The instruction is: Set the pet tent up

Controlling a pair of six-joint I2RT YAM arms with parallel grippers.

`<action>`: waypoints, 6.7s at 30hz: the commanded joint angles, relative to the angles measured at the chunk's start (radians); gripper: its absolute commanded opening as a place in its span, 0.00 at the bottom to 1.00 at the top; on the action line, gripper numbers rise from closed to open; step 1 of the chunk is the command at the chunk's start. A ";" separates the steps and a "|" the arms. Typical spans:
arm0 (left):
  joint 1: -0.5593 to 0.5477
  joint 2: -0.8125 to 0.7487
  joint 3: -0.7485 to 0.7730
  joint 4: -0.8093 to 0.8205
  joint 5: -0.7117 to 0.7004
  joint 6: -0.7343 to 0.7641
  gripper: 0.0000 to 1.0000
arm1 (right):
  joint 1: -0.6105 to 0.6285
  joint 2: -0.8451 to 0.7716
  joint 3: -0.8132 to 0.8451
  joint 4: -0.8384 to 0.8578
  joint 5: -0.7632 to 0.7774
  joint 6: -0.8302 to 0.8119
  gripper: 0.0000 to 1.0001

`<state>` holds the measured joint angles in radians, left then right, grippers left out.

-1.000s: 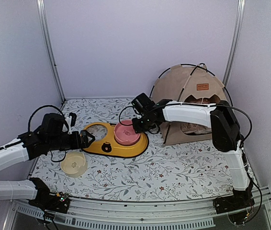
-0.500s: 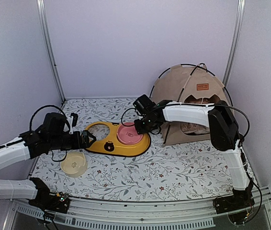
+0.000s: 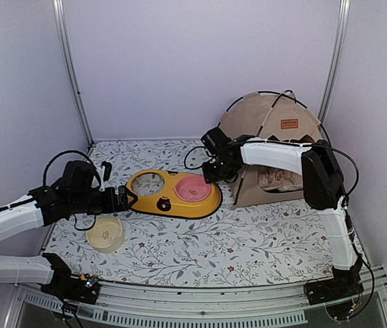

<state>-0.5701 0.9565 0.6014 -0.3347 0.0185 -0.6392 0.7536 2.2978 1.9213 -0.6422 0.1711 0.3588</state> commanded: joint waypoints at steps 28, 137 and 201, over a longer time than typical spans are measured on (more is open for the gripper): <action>-0.057 0.058 -0.150 -0.034 -0.157 -0.186 0.65 | 0.165 -0.518 -0.321 0.275 -0.025 0.030 0.99; -0.037 0.928 0.615 -0.011 -0.235 0.207 0.00 | 0.180 -0.814 -0.636 0.366 -0.087 0.176 0.99; 0.088 0.970 0.640 0.118 0.060 0.234 0.94 | 0.206 -0.803 -0.632 0.304 -0.051 0.186 0.99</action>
<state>-0.4931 1.8946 1.2339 -0.2367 0.0368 -0.3943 0.9546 1.4975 1.2701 -0.3351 0.1001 0.5350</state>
